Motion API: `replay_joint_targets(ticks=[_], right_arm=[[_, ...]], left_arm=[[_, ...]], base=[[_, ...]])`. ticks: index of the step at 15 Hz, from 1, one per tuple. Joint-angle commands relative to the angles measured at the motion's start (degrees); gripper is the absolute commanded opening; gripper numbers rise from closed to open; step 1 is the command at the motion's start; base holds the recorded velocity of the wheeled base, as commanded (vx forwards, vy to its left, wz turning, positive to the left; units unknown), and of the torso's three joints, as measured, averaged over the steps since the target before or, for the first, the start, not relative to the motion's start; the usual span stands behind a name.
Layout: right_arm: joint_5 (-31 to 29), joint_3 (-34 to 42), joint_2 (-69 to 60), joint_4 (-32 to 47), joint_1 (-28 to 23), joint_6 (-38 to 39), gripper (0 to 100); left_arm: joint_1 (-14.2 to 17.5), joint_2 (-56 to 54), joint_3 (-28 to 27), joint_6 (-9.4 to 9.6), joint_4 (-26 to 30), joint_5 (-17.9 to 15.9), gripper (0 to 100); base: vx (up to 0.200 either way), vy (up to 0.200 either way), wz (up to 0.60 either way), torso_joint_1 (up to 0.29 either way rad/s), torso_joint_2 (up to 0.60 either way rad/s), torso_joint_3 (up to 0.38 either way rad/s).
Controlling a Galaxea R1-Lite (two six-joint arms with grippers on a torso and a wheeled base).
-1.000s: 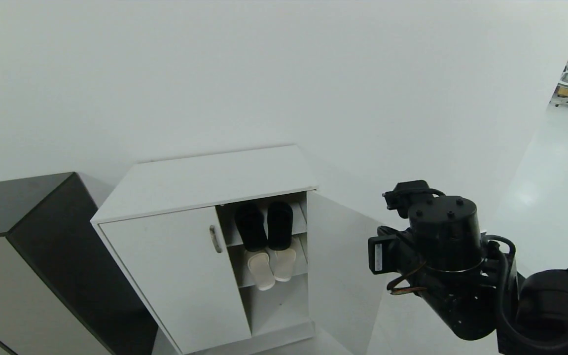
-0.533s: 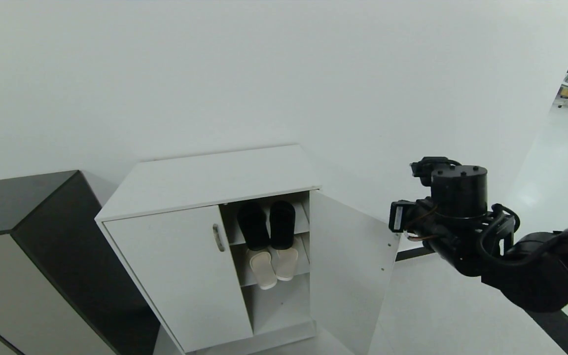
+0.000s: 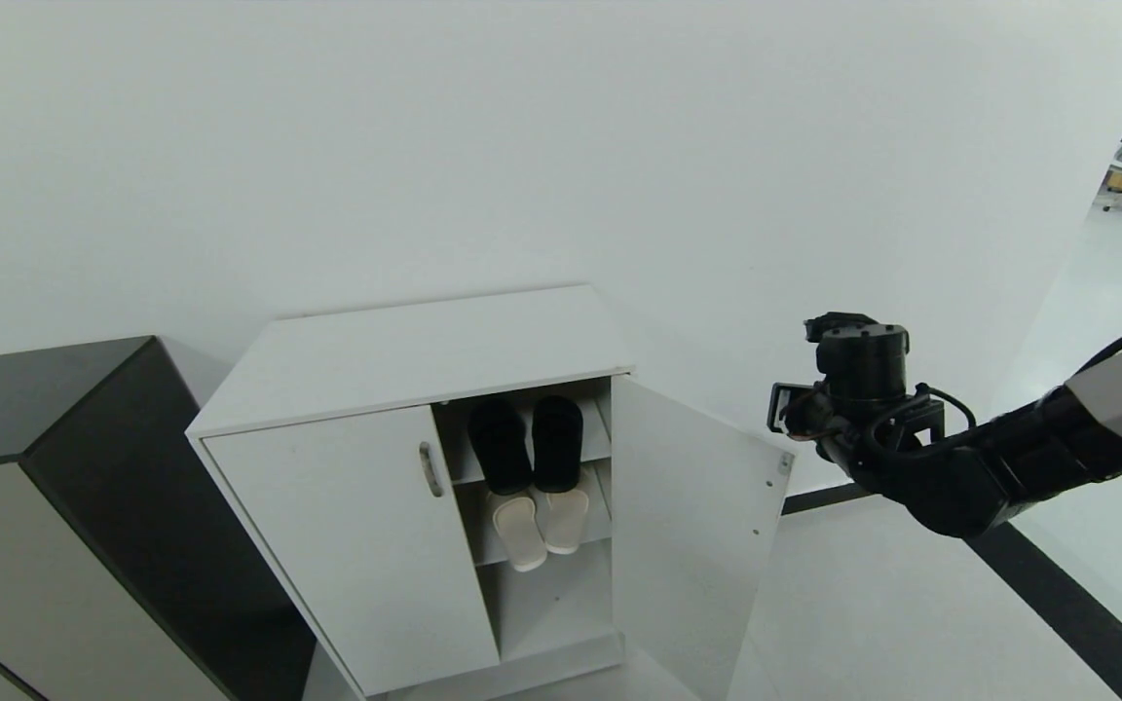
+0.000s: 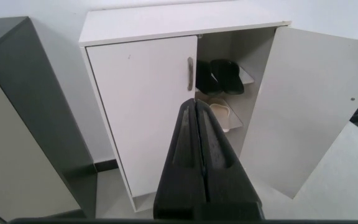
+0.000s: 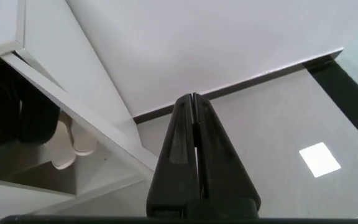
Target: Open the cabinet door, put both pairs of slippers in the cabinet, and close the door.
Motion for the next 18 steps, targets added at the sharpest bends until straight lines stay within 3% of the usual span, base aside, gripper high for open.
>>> replay_joint_targets(ticks=[1, 18], right_arm=[[-0.1, -0.8, 3.3, 0.0, -0.4, 0.0, 0], [-0.1, 1.3, 4.6, 0.0, 1.8, 0.2, 0]], left_arm=[[0.0, 0.1, 0.0, 0.02, 0.0, 0.0, 0], [0.0, 0.1, 0.0, 0.02, 0.0, 0.0, 0]], base=[[0.000, 0.000, 0.00, 0.000, 0.00, 0.000], [0.000, 0.000, 0.00, 0.000, 0.00, 0.000]])
